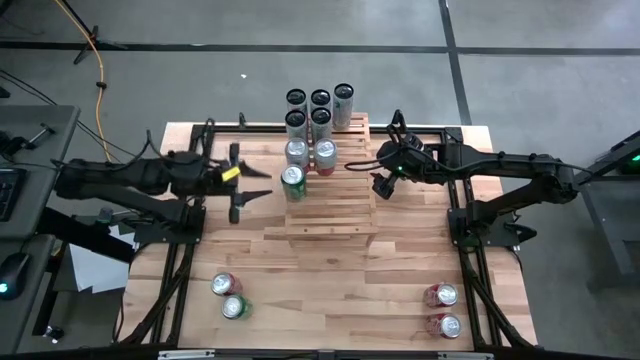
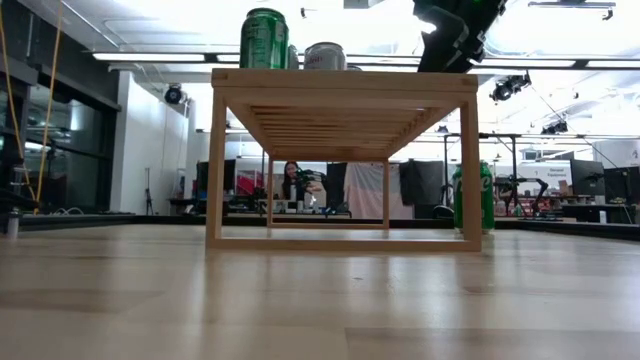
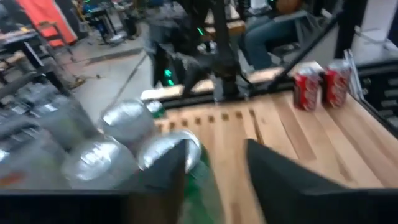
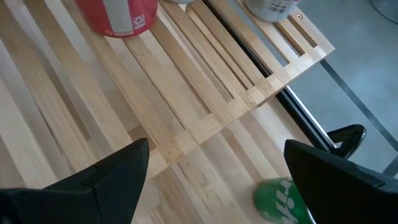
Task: Place canned beverage on shelf
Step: Put the top left green soda can on the shelf
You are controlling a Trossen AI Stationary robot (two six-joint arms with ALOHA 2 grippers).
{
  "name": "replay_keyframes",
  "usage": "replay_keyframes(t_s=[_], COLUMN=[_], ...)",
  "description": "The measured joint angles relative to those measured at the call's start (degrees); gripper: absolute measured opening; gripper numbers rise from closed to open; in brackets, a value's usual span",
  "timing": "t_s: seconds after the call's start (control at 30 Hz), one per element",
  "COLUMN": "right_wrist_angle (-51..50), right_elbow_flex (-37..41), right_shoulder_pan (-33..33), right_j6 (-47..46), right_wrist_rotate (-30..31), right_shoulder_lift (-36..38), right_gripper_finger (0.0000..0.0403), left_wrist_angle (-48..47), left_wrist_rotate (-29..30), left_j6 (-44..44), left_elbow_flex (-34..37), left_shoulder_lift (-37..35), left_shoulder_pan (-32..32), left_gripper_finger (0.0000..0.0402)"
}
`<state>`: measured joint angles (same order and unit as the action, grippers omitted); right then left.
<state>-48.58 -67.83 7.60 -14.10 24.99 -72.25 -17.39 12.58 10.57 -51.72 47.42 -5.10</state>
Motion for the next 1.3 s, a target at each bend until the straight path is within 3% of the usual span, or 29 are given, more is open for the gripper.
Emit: replay_keyframes(t_s=[0.07, 0.13, 0.3, 0.47, 0.6, 0.77, 1.3], right_wrist_angle=[0.0, 0.0, -0.07, -0.22, -0.22, -0.15, -0.11], right_elbow_flex=[0.0, 0.0, 0.02, 0.02, 0.02, 0.02, 0.02], right_shoulder_pan=[0.0, 0.0, 0.0, 0.0, 0.0, 0.0, 0.0], right_j6=[0.01, -0.01, 0.0, 0.01, -0.01, -0.01, -0.01], right_wrist_rotate=[0.02, 0.02, 0.02, 0.04, 0.07, 0.11, 0.24], right_shoulder_lift=[0.0, 0.0, 0.0, 0.0, 0.0, 0.0, 0.0], right_gripper_finger=[0.0358, 0.0358, 0.0358, 0.0358, 0.0358, 0.0358, 0.0358], left_wrist_angle=[2.17, 5.54, 16.41, 21.43, 22.44, 25.23, 32.11], left_wrist_rotate=[0.0, 0.0, -0.02, 0.01, -2.36, -15.43, -17.51], left_j6=[-0.04, -0.66, -2.58, -0.68, 0.92, 1.55, 2.75], left_elbow_flex=[3.7, 8.45, 19.69, 24.02, 24.67, 24.67, 24.67], left_shoulder_lift=[-0.65, -1.25, -1.54, -1.57, -1.42, 0.26, 9.51], left_shoulder_pan=[-0.86, -1.31, -1.45, -0.32, 3.19, 7.88, 10.49], left_gripper_finger=[0.0062, 0.0017, 0.0003, 0.0001, 0.0, 0.0, 0.0])
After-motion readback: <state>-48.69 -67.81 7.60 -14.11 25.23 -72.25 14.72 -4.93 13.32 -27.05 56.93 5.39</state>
